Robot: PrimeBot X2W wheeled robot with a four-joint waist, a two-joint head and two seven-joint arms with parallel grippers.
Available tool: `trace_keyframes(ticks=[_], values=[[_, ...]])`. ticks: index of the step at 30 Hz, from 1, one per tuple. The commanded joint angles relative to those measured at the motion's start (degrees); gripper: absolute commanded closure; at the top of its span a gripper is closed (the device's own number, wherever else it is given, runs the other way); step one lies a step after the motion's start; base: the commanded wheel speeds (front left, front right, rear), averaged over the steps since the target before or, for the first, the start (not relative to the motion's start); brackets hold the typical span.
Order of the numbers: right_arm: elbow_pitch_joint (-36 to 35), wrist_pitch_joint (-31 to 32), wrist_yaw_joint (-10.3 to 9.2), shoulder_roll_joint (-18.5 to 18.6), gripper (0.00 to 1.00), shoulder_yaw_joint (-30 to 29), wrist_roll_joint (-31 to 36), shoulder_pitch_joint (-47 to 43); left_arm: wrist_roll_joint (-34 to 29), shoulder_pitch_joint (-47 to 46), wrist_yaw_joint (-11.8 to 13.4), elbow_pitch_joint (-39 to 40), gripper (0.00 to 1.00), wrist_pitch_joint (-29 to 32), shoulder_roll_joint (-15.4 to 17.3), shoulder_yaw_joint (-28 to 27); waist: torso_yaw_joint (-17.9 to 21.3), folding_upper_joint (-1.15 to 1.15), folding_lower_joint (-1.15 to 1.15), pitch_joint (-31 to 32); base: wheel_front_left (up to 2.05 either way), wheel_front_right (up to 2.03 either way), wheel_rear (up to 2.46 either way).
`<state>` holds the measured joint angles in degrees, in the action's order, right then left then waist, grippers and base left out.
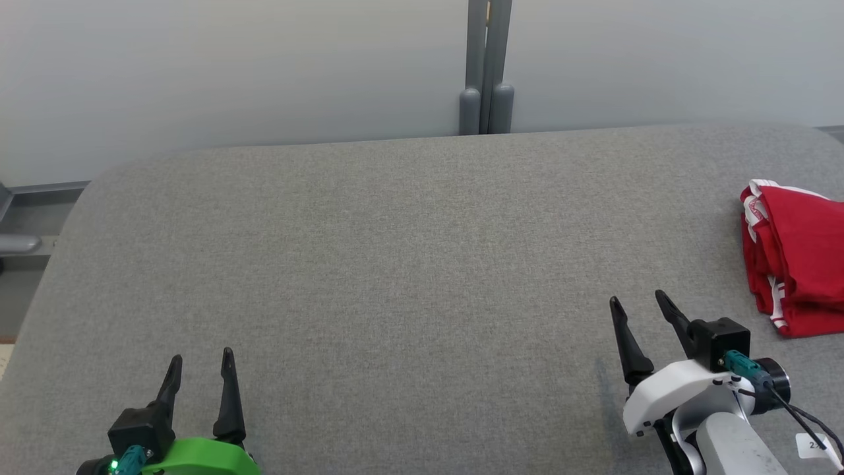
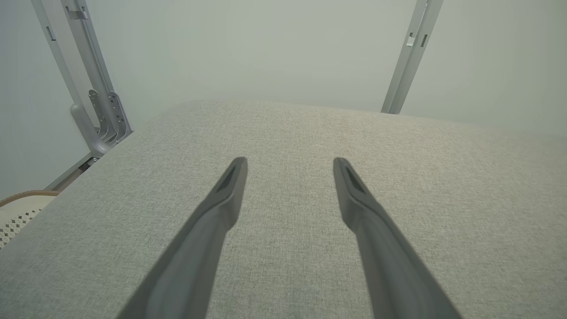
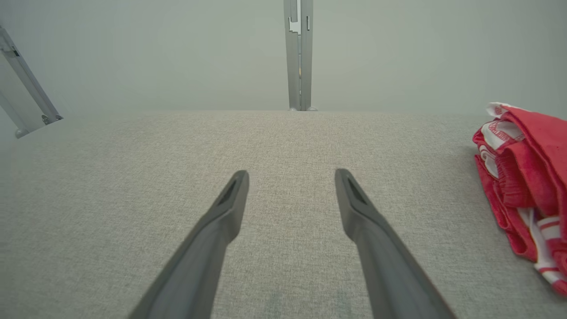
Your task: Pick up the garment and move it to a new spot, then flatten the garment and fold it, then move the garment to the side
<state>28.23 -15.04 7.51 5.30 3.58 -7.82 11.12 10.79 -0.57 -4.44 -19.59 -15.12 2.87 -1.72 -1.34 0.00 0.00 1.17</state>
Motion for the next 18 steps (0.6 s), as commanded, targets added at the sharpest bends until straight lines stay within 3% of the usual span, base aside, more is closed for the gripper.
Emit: trace_keyframes(ticks=[1, 18], values=[[0.21, -0.16, -0.06, 0.09, 0.00, -0.25, -0.32, -0.59, -0.36, 0.77, 0.29, -0.07, 0.00, 0.03, 0.09, -0.24, 0.15, 0.00, 0.00, 0.03, 0.00, 0.00, 0.00], [-1.07, -0.17, -0.06, -0.76, 0.00, -1.83, 3.67, -1.19, 1.03, -0.04, -0.52, -1.14, 0.00, 0.03, 0.10, 0.64, 0.84, 0.00, 0.00, -0.31, 0.00, 0.00, 0.00]])
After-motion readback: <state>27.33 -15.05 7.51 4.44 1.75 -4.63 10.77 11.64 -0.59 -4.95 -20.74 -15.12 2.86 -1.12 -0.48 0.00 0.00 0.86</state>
